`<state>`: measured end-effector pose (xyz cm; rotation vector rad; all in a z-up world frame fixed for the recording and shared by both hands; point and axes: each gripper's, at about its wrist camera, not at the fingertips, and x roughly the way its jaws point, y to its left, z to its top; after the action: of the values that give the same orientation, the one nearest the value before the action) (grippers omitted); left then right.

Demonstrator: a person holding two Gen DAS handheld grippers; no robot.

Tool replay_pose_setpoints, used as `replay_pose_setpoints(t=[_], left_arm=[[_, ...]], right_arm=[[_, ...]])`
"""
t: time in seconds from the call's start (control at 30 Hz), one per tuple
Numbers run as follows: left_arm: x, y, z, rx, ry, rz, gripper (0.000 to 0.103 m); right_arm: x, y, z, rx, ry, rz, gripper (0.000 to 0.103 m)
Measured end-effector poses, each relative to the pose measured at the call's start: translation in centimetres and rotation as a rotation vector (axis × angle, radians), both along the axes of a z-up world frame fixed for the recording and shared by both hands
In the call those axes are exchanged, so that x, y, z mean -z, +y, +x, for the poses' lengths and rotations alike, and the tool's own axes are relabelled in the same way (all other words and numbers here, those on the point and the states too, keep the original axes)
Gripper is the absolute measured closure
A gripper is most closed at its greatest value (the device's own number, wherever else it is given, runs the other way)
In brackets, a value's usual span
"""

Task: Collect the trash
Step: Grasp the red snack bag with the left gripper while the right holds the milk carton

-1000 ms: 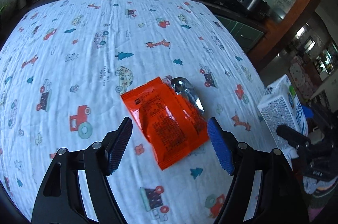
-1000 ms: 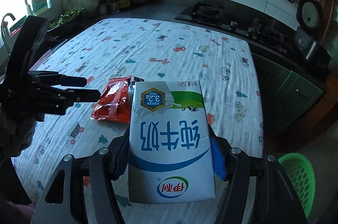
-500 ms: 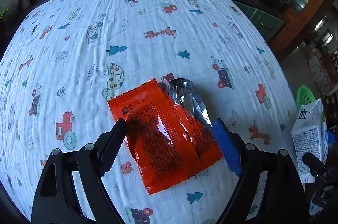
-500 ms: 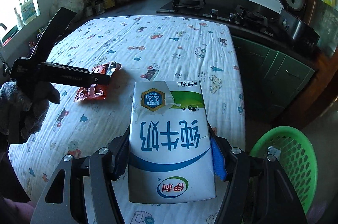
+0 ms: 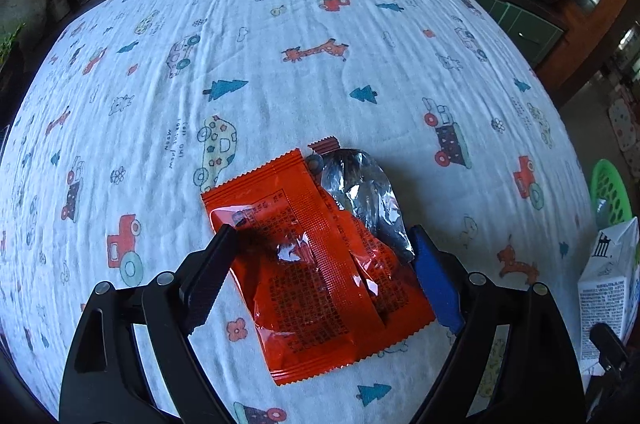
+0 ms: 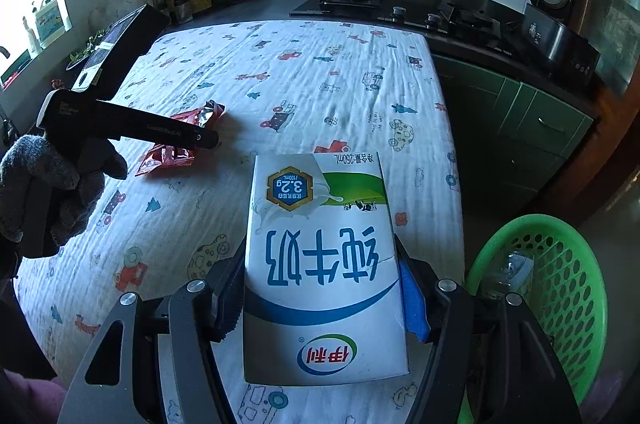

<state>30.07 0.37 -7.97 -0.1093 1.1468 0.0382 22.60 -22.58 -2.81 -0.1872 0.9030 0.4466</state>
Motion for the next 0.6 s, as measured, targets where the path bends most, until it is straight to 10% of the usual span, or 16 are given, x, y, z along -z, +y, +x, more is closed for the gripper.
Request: replay_pose_setpoints(t=[0.33,0.6], left_arm=[[-1.6,-0.6,-1.5,0.055,-0.044,-0.144,0.080],[-3.1,-1.8,-3.1,0.121,-0.091,-0.129,0.100]], right_arm=[[-0.3,-2.7,-1.6,0.070,-0.009,0.039,0.041],[-1.0,-5.5,-3.5,0.146,-0.023,0.059,0.041]])
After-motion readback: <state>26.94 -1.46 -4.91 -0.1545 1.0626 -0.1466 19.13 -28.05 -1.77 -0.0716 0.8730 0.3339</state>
